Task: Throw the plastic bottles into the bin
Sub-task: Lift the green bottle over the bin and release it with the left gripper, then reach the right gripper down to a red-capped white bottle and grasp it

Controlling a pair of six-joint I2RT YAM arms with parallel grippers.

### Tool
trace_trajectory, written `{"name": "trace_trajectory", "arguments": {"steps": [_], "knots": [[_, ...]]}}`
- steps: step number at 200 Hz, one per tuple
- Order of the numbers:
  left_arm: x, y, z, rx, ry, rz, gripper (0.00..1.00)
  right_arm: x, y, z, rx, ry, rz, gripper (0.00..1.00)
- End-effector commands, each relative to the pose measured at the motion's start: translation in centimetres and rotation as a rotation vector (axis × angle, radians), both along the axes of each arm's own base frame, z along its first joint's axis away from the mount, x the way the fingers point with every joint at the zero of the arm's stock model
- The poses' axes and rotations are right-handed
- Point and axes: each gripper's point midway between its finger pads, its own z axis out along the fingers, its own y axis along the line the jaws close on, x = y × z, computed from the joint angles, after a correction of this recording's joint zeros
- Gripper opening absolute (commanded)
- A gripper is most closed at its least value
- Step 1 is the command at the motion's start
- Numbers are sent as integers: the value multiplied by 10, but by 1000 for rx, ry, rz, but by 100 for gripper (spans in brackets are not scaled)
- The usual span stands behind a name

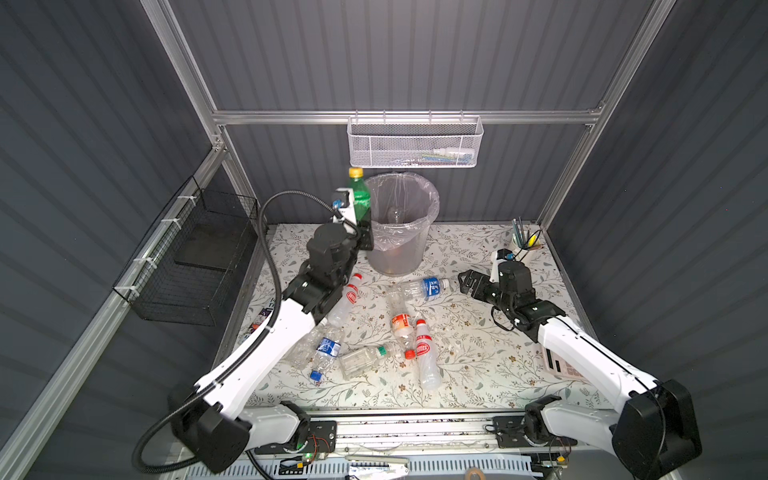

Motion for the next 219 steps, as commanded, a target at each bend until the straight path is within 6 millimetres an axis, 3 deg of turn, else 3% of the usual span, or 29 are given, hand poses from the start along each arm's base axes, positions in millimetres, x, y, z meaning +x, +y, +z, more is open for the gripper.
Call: {"name": "trace_trajectory", "arguments": {"steps": [1, 7, 12, 22, 44, 79, 113, 133, 138, 180, 202, 219], "knots": [[39, -32, -18, 90, 138, -99, 63, -5, -2, 3, 16, -14, -1, 99], [52, -41, -33, 106, 195, -107, 67, -6, -3, 4, 15, -15, -3, 99], [59, -49, -33, 113, 214, -123, 70, -7, -4, 3, 14, -14, -4, 99], [71, -56, -43, 132, 265, -125, 85, -9, -5, 0, 6, -5, -8, 99], [77, -53, -34, 106, 262, -82, 99, -17, -12, 6, -1, -25, -26, 99], [51, -26, -8, 17, 134, -31, 99, -21, -22, 0, 9, -1, -88, 99], [22, 4, -12, -8, 109, 28, 99, -16, -7, -7, 107, 56, -72, 99], [5, 24, -29, -18, 122, 83, 99, -10, 9, -23, 175, 122, -53, 99], [2, 28, -46, -3, 149, 97, 99, -9, 12, -25, 191, 132, -50, 99], [-26, 63, -111, 53, 317, 211, 99, -5, 45, -38, 209, 191, 15, 99], [-40, 76, -141, 59, 387, 253, 99, -17, 58, -52, 171, 260, 61, 99], [-49, 85, -153, 51, 397, 277, 99, -35, 69, -64, 147, 324, 109, 98]]}}
